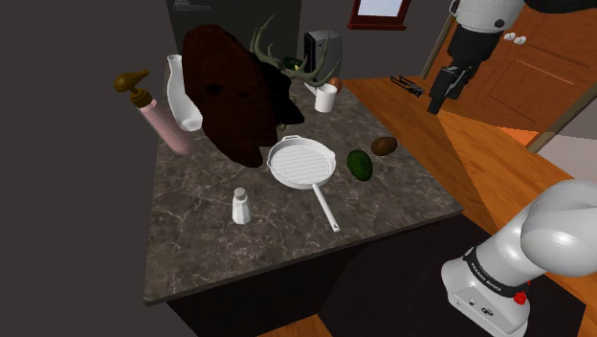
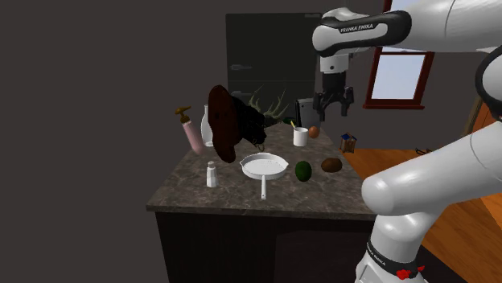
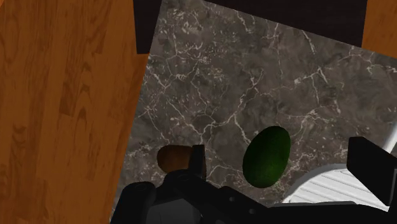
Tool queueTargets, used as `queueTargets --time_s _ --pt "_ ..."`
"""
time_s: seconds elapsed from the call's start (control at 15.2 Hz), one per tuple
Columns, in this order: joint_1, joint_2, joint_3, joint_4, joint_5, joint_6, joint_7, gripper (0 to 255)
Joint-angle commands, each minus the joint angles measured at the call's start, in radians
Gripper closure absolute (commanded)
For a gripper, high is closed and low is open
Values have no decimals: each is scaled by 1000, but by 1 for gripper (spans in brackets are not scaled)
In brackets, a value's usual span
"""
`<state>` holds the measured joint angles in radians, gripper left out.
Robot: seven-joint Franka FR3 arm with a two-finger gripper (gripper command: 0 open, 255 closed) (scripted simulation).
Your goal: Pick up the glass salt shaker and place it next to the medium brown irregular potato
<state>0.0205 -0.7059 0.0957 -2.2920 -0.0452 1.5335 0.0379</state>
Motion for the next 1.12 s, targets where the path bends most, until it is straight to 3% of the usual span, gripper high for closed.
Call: queueTargets --time_s 0.0,0.53,1.06 --pt "13 42 38 2 24 33 41 0" --pt "53 245 177 79 78 140 190 0" --pt "84 499 306 228 62 220 348 0"
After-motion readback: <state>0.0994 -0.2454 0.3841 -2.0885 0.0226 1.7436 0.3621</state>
